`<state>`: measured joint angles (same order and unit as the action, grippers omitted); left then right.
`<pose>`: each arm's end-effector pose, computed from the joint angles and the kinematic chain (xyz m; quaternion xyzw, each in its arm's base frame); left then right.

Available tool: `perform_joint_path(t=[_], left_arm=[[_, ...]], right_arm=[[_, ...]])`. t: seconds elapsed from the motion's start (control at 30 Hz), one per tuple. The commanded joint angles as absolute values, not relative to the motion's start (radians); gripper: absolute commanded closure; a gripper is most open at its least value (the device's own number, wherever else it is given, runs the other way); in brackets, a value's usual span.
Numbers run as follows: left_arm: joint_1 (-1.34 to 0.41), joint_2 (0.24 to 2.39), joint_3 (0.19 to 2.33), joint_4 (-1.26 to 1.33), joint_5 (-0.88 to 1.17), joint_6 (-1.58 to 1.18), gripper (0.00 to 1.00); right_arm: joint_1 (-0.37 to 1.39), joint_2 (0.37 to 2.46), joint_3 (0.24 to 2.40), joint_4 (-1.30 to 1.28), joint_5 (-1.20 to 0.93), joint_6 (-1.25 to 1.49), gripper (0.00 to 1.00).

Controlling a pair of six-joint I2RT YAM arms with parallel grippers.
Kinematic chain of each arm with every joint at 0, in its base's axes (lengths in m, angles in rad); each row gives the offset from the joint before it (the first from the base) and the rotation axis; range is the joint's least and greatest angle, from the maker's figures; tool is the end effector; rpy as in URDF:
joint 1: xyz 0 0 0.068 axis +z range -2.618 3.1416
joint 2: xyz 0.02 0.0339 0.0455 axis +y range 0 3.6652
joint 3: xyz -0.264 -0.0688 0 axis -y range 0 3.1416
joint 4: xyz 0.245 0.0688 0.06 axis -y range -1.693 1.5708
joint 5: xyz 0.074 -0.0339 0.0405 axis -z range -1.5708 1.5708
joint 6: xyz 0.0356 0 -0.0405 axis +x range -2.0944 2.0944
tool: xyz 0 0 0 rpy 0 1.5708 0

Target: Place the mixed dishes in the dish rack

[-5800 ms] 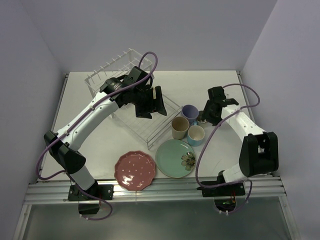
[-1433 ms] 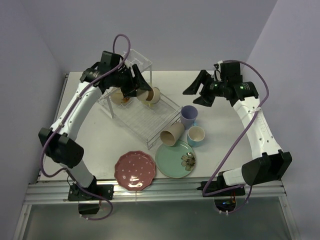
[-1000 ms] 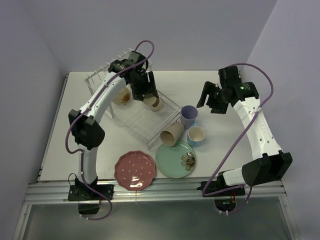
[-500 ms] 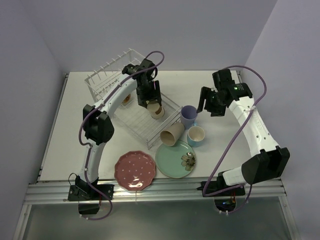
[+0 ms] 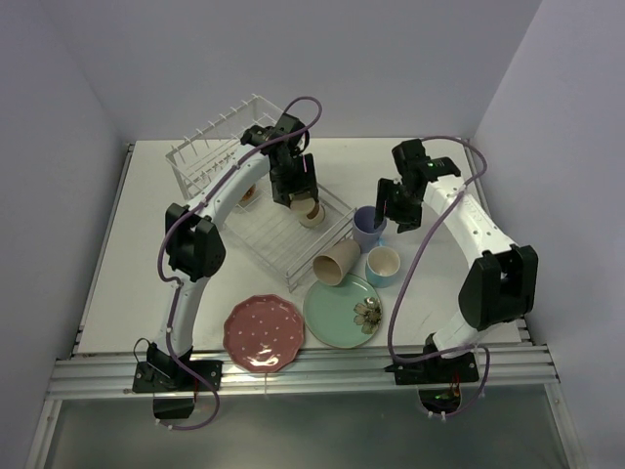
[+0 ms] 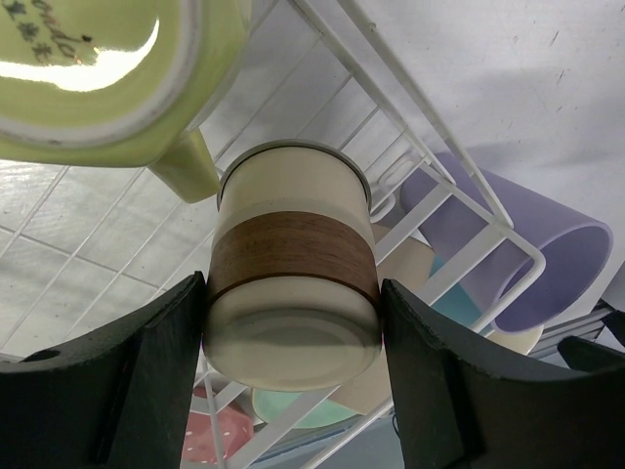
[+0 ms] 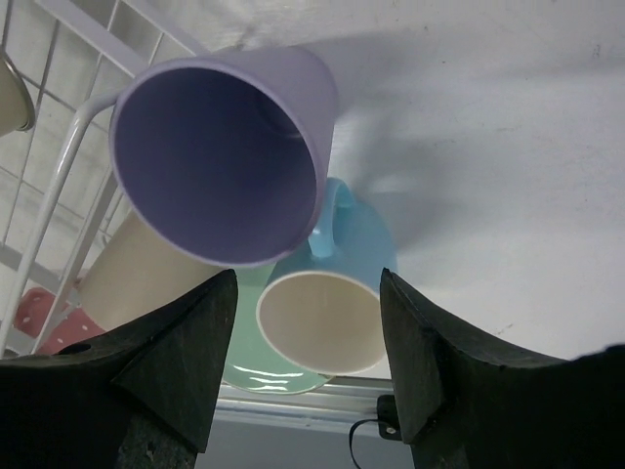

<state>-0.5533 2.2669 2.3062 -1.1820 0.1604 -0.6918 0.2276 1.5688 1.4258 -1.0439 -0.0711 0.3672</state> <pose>0.4029 -0.2555 0.2864 -0.0504 0.9729 -0.1871 0.1264 0.3029 0.0728 0.3004 0.0617 0.9791 0.0892 0.1721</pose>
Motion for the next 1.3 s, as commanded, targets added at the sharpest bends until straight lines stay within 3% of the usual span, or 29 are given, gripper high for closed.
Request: perform_joint_path(t=[0.0, 0.1, 0.13, 0.3, 0.33, 0.43, 0.63, 0.87, 0.97, 1.27], left_arm=[[-0.557, 2.286, 2.333, -1.161, 0.202, -0.677, 0.49], [-0.557, 2.293, 2.345, -1.17, 0.202, -0.667, 0.4], [-0.558, 2.298, 2.345, -1.172, 0.202, -0.666, 0.25], [-0.557, 2.29, 2.336, -1.177, 0.193, -0.664, 0.18], [-0.557, 2.286, 2.336, -1.178, 0.192, -0.664, 0.11], [-0.557, 2.278, 2.333, -1.184, 0.187, -0.663, 0.02], [-0.555, 2.24, 2.333, -1.196, 0.169, -0.68, 0.01], [-0.557, 2.146, 2.344, -1.216, 0.169, -0.712, 0.01], [-0.555, 2.109, 2.355, -1.221, 0.175, -0.724, 0.01], [-0.555, 2.011, 2.333, -1.184, 0.224, -0.738, 0.01]], right_arm=[[0.232, 1.598, 1.442, -1.002, -0.058, 0.35, 0.33], [0.232, 1.626, 1.45, -0.985, -0.06, 0.357, 0.34], [0.232, 1.634, 1.454, -0.98, -0.064, 0.359, 0.35], [0.232, 1.681, 1.462, -0.963, -0.054, 0.362, 0.37], [0.232, 1.689, 1.466, -0.959, -0.054, 0.362, 0.37], [0.232, 1.716, 1.482, -0.95, -0.055, 0.368, 0.39], [0.232, 1.755, 1.497, -0.937, -0.046, 0.376, 0.53], [0.232, 1.758, 1.476, -0.908, -0.034, 0.39, 0.88], [0.23, 1.729, 1.473, -0.896, -0.022, 0.402, 0.99], [0.187, 1.571, 1.491, -0.908, -0.002, 0.442, 1.0]])
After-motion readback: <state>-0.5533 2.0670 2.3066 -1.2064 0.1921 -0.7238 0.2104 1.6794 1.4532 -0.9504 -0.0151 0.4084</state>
